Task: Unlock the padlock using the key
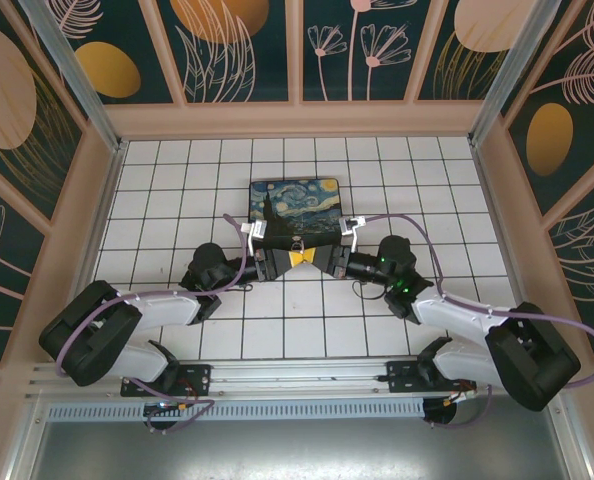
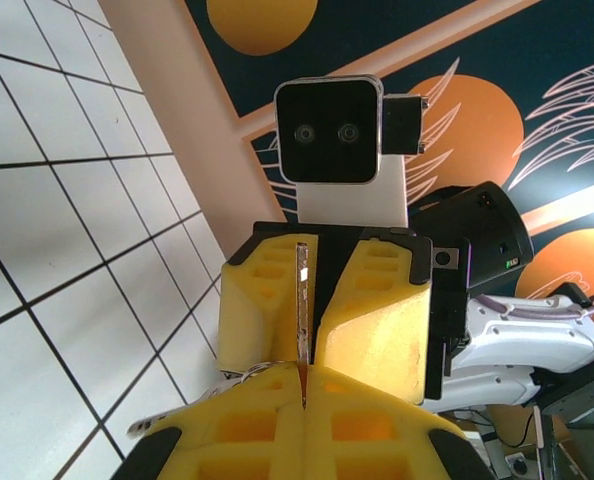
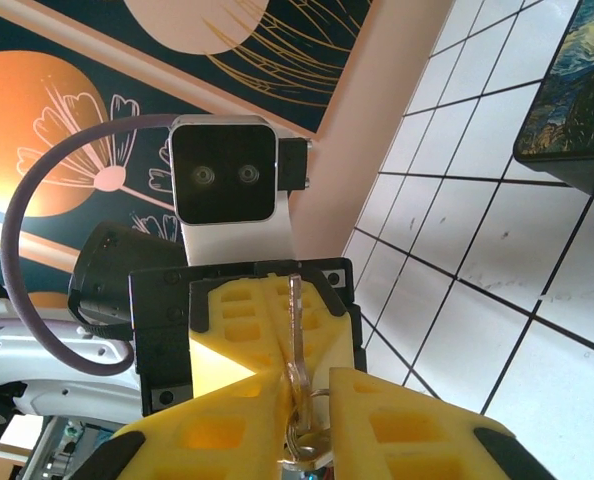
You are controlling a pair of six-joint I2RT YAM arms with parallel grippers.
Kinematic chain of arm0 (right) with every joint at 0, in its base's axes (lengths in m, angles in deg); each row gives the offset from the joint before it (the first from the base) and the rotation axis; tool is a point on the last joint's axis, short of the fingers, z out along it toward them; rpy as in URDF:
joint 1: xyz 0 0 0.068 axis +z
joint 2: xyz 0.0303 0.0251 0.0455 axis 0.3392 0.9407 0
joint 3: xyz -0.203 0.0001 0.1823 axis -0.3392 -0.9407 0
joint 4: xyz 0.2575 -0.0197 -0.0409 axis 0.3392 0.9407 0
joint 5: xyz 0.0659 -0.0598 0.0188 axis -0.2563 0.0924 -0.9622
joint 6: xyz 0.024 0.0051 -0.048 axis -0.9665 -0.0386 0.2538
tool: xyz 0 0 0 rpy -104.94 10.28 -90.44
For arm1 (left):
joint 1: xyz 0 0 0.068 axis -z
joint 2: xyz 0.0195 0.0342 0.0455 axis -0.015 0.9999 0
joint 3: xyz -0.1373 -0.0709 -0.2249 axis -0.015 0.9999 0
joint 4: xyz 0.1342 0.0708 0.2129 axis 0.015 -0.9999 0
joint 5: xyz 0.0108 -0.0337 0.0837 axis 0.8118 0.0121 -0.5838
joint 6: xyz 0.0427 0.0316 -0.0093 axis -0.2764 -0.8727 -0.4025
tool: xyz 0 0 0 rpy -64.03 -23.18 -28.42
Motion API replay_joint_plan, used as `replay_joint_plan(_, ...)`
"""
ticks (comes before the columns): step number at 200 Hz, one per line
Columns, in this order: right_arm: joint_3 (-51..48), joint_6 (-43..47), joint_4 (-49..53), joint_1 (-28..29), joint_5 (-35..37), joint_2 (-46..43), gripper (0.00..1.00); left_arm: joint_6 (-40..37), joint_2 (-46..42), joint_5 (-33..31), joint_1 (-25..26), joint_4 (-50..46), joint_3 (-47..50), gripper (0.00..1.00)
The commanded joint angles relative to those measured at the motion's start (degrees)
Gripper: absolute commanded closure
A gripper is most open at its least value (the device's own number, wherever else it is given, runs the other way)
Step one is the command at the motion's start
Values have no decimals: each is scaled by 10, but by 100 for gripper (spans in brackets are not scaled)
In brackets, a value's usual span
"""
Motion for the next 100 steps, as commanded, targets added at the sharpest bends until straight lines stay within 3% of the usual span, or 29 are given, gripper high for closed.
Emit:
replay_joint_plan(1,14,2,-23,13,-20,7,85,3,-4,11,-1,30,-11,95)
replay_joint_plan(20,14,3,-21,12,-21,5,91,4,-5,10,0,29,-8,93)
replay_joint_plan(59,14,13,-19,10,-31,2,94,-12,-13,5,-1,-1,-9,74)
replay_joint_plan(87,14,38,37,-6,-41,-14,95,-59,-59,5,-22,-96,-8,46)
replay_joint_plan(100,23,63,90,-17,-59,-23,95,-94,-94,2,-36,-165,-13,40)
